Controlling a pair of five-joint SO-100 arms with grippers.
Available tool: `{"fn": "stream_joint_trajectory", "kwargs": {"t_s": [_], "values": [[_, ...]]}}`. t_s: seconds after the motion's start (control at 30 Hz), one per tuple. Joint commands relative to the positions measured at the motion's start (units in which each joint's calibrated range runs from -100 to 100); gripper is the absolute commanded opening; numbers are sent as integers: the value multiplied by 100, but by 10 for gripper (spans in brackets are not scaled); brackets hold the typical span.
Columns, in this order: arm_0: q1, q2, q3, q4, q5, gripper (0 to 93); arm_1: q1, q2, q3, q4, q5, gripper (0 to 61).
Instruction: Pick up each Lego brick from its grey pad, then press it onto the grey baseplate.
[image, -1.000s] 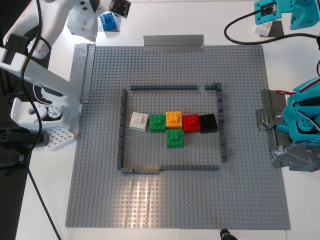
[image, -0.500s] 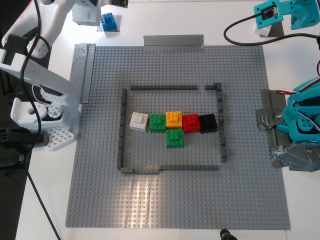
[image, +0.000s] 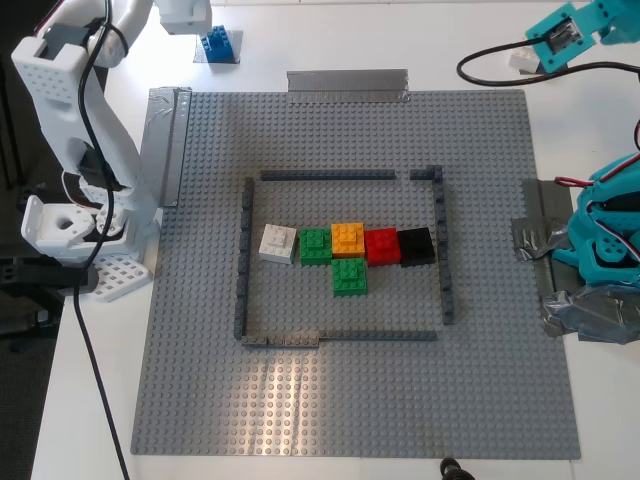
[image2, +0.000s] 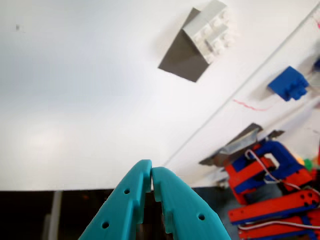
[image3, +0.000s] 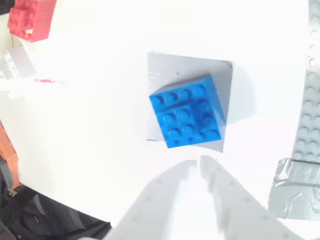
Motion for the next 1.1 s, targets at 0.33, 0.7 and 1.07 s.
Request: {"fn": "stream_joint_trajectory", "kwargs": {"t_s": [0.33, 0.7, 1.07], "values": [[405, 581, -440, 643, 1232, 0, 165, 408, -737, -97, 107, 349], [28, 3114, -4006, 1855, 1149, 143, 27, 829, -1026, -357, 190, 297], [-197, 3921, -5379, 1896, 1872, 203, 49, 829, -972, -138, 224, 293]]}}
